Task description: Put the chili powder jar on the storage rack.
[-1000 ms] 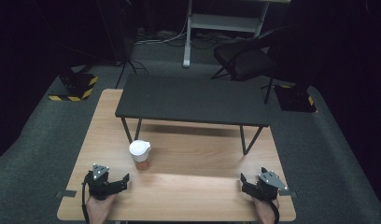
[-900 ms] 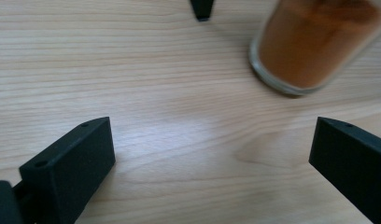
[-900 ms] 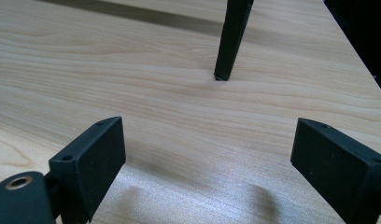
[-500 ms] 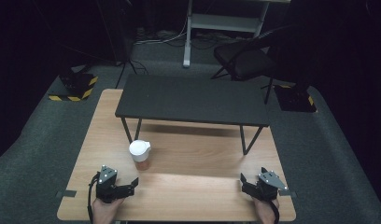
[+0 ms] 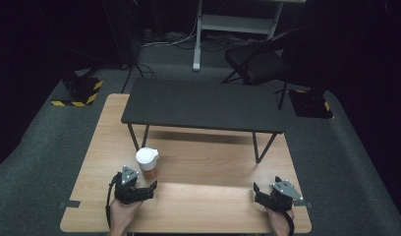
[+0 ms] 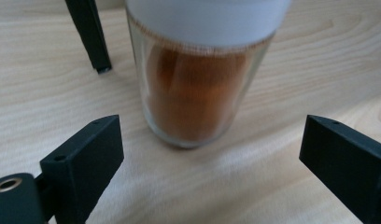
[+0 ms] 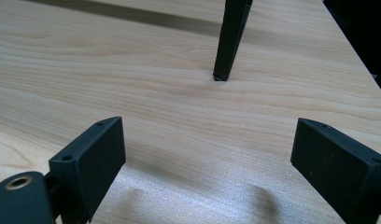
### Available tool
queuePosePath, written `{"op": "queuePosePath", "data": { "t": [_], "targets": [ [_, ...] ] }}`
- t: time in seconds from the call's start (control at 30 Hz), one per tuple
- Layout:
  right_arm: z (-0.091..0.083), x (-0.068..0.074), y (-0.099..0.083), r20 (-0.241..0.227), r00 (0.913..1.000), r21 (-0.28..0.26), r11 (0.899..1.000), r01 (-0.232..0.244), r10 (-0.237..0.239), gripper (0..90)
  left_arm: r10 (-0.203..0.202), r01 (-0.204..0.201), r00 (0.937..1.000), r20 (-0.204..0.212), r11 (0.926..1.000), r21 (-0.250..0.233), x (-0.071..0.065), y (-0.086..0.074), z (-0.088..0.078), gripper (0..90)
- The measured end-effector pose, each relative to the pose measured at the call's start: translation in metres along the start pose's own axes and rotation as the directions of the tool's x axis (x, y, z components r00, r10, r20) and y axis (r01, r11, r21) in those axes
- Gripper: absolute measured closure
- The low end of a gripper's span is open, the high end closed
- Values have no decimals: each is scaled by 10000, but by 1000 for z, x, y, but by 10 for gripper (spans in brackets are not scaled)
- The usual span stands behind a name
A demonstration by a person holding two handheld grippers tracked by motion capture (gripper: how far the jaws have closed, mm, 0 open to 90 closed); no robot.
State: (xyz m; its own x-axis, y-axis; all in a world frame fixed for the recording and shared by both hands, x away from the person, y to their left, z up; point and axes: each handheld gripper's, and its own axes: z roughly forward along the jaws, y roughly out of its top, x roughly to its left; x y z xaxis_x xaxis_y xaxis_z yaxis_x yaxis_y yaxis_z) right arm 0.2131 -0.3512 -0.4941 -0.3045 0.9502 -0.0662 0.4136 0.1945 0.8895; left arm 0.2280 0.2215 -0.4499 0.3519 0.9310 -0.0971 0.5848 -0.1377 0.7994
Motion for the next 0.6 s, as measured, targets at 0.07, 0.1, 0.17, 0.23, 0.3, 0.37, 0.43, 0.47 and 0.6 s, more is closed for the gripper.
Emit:
{"op": "queuePosePath", "data": {
  "t": [0.07,0.1,0.17,0.23,0.3,0.37,0.43,0.47,0.6],
  "targets": [
    [0,0,0,-6,10000,5,10000,-9,9,95,-26,25,10000,-78,10000,-90,-2,3,4,61],
    [0,0,0,-8,10000,2,10000,-5,5,95,-25,23,9999,-124,9999,-147,-3,4,6,60],
    [0,0,0,-11,10000,0,10000,-6,6,95,-70,66,9998,-170,9998,-203,-3,6,10,59],
    [0,0,0,-13,10000,-2,10000,-16,16,95,-84,80,9998,-201,9997,-228,-4,9,14,59],
    [0,0,0,-10,10000,-7,10000,-28,28,95,-153,145,9995,-261,9995,-297,-5,10,18,59],
    [0,0,0,-3,10000,-12,10000,-33,33,95,-164,149,9992,-373,9991,-387,-6,10,21,59],
    [0,0,0,16,10000,-16,10000,-46,46,95,-145,124,9989,-438,9988,-474,-8,10,24,58],
    [0,0,0,21,10000,-12,10000,-52,52,95,-105,84,9990,-445,9988,-481,-8,11,25,58],
    [0,0,0,17,10000,-7,10000,-53,53,95,-103,78,9987,-494,9986,-518,-8,12,32,62]
  ]
}}
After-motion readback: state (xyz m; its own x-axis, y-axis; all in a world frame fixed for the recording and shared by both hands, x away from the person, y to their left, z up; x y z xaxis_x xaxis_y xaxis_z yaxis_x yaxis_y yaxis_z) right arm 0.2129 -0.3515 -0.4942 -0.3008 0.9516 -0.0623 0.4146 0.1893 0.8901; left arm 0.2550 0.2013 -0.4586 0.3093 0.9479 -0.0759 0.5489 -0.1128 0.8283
